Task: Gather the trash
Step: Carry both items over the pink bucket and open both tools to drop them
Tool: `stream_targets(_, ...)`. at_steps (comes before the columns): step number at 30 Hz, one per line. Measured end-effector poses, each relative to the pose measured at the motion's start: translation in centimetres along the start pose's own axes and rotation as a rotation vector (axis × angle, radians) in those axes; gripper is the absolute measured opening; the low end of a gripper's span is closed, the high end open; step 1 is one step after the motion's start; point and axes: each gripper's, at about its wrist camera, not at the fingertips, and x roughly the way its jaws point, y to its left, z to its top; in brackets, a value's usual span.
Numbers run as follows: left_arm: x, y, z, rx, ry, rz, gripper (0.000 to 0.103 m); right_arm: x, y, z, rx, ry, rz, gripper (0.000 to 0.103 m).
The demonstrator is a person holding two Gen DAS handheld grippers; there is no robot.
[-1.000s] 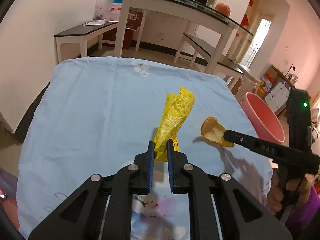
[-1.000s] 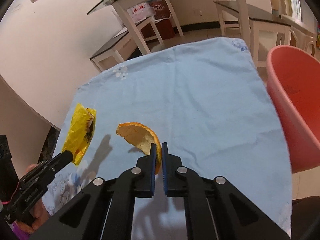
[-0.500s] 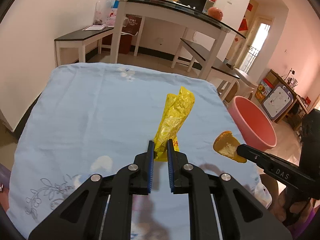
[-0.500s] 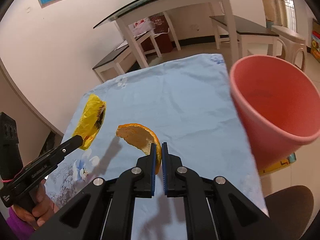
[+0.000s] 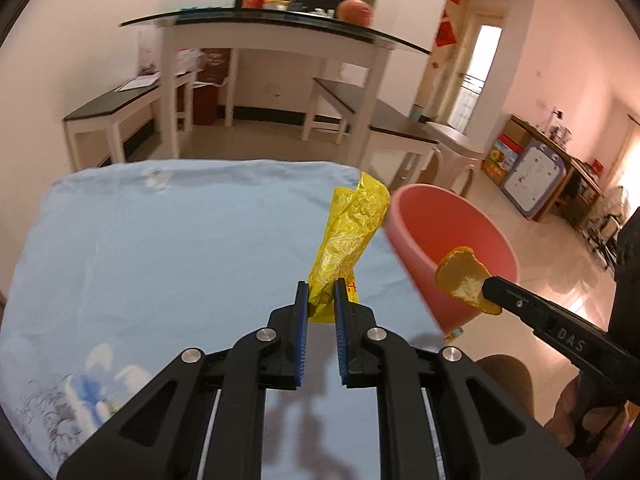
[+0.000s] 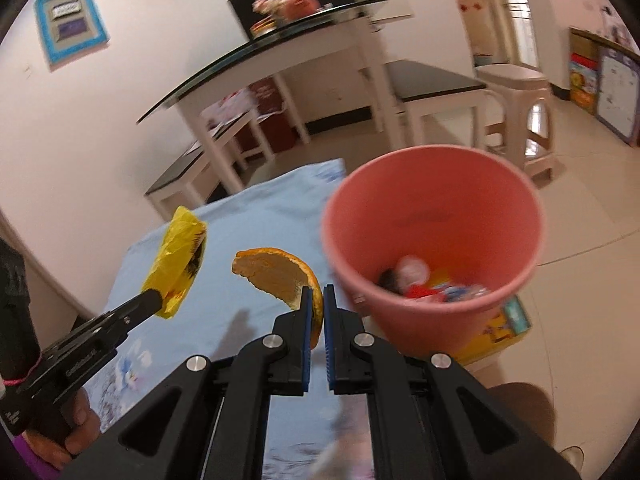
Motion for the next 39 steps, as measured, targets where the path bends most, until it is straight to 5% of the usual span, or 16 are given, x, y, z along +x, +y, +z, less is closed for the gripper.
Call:
stream_targets(9,2.8,-6.2,1.6,0.072,0.003,-0.105,0.012,-1.0,-6.9,2.2,0.075,-0.079,-0.113,0.005)
stream_targets(24,9.0,-11.3,2.4,0.119,0.059,-0.139,0.012,2.3,-10.9,3.8,0.078,-0.061,-0.182,0.006)
stream_targets(28,10.3,-11.8,2.6,0.114,0.077,-0.158,0.025,3.3,-11.2,3.9,0.057,-0.049,-0.191,0.015)
stream_targets(29,10.5,-11.8,2.6,0.112,0.082,-0.160,0.034,3.4,-11.2,3.9,0.052,-0.046,-0.196,0.020)
stream_targets(31,10.6,-11.7,2.5,0.111,0.076,-0.163,0.043,3.4,-11.3,3.9,0.043,-0.052,-0.195,0.043)
stream_targets(39,9.5,-11.4,2.6,0.131,0.046,-0.151,0.046,2.2,-10.3,3.4,0.021,-0.076,-0.186,0.051)
